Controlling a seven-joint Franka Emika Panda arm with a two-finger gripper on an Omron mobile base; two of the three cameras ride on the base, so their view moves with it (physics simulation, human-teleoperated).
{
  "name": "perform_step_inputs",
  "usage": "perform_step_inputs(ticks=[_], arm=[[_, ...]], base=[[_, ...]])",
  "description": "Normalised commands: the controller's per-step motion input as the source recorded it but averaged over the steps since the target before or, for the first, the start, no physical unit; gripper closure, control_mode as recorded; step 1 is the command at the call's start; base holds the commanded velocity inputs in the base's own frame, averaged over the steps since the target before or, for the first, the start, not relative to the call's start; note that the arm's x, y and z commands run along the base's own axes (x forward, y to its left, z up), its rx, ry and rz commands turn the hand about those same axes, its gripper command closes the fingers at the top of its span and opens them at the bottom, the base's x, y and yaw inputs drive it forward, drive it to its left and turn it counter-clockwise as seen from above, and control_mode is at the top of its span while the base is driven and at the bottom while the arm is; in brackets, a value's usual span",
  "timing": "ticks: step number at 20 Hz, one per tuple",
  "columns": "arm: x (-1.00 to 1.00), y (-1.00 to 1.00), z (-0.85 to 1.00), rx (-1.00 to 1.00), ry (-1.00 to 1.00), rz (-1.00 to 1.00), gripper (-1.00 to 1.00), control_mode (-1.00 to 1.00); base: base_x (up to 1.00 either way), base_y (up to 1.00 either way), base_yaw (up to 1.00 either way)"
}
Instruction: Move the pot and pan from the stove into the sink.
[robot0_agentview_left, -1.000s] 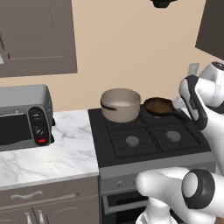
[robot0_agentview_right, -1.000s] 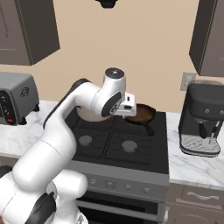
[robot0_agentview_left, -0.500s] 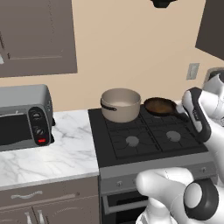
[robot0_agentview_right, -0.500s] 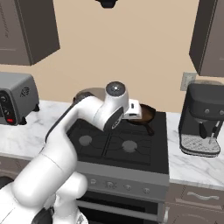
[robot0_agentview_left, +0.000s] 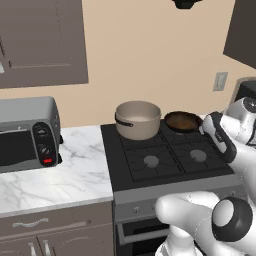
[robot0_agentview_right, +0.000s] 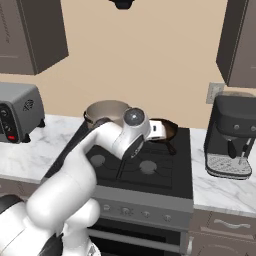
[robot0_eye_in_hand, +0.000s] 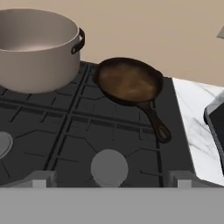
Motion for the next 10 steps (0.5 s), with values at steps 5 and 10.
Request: perform_step_inputs(ticks=[5,10], arm=[[0.4,-0.21,-0.21,-0.02,0.0,0.03,-1.0,-1.0],[0.32,-0.22,-0.13,0.0,0.0,0.04,-1.0,-1.0]], base=[[0.0,0.0,0.0],[0.0,0.0,0.0]])
